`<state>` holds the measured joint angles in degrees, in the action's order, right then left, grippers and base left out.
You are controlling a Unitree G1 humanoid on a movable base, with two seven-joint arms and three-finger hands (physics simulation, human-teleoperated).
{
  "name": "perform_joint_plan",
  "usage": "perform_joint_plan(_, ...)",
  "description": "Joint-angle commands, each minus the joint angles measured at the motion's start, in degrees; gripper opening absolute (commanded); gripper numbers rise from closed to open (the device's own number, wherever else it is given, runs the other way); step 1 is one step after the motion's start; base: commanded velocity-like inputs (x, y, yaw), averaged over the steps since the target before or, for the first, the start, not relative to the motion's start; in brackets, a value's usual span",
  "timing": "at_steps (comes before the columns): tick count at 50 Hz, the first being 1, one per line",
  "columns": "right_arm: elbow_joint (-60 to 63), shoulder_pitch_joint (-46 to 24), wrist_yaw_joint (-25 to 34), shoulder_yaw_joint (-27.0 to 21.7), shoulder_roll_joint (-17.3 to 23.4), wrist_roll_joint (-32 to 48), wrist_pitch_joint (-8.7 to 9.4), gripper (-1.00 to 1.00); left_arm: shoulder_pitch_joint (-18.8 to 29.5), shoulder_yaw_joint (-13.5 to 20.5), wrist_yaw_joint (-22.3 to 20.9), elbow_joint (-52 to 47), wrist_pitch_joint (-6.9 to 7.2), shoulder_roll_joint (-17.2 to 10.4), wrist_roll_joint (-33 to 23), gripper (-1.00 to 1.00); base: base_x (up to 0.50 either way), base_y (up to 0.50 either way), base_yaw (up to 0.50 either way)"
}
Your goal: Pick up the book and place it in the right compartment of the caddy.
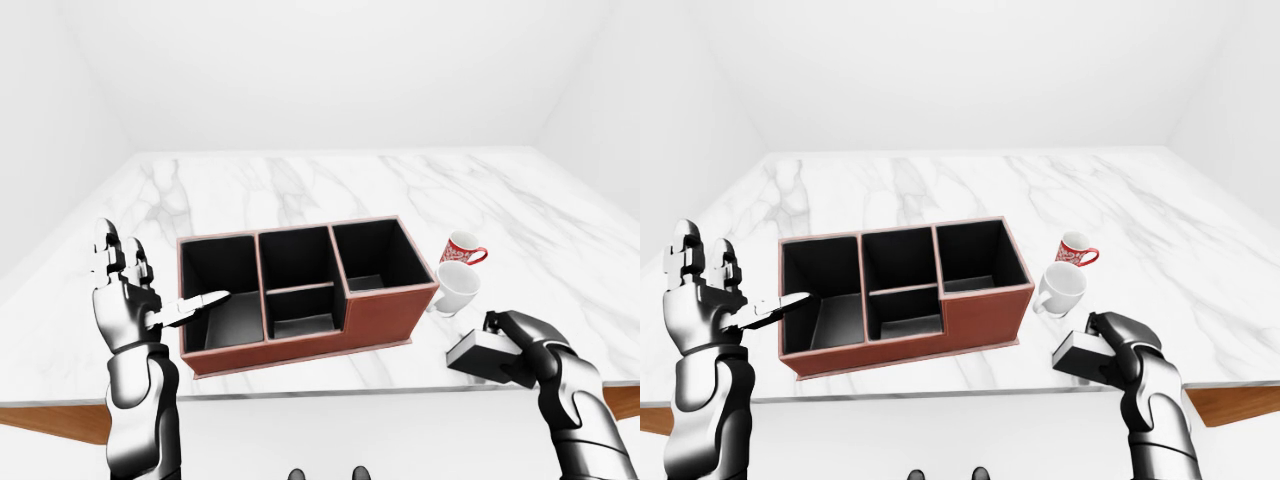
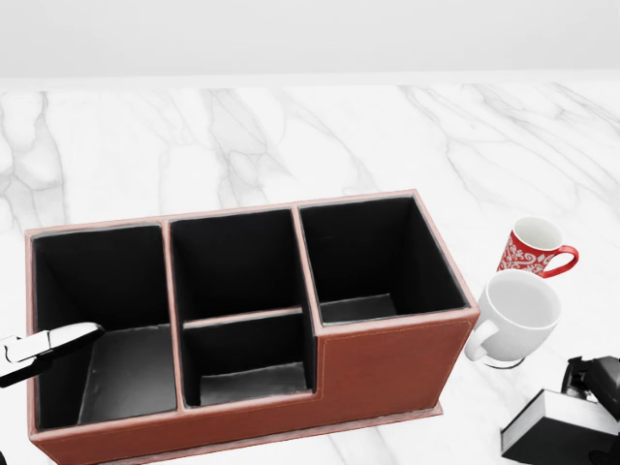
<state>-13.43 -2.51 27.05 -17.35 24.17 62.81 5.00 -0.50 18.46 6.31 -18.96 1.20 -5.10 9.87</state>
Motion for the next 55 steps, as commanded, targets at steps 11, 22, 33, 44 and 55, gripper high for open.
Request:
perform_joint_plan(11,23.3,4.5,12.9,-10.1,-0.6,-2.1,-0.20,-1.00,0.1,0.0,0.2,0.2,-0.03,-0.1,-0.3,1.00,0.00,0.00,0.00)
perform_joint_plan(22,39.9,-1.7,12.9,-21.1,6.6,-5.4,-2.82,-1.00,0.2,0.0,0.3,0.7,-0.33,-0.2,-0.3,1.00,0.00,0.00,0.00)
perform_joint_plan(33,33.0,-21.9,12.9,-13.1,23.1,-10.3,0.00,-1.00,0.2,-0.4,0.3,0.9,-0.31,-0.1,-0.7,1.00,0.00,0.00,0.00)
perform_joint_plan(44,13.5,-50.5,12.9,2.9,27.5,-14.0,0.00,-1.00,0.4,-0.4,0.3,1.4,-0.62,-0.1,-0.8,1.00,0.00,0.00,0.00)
perform_joint_plan(55,4.5,-62.2,12.9,6.6,23.3,-6.9,0.00,-1.00,0.3,-0.5,0.3,1.0,-0.40,-0.1,-0.8,1.00,0.00,0.00,0.00)
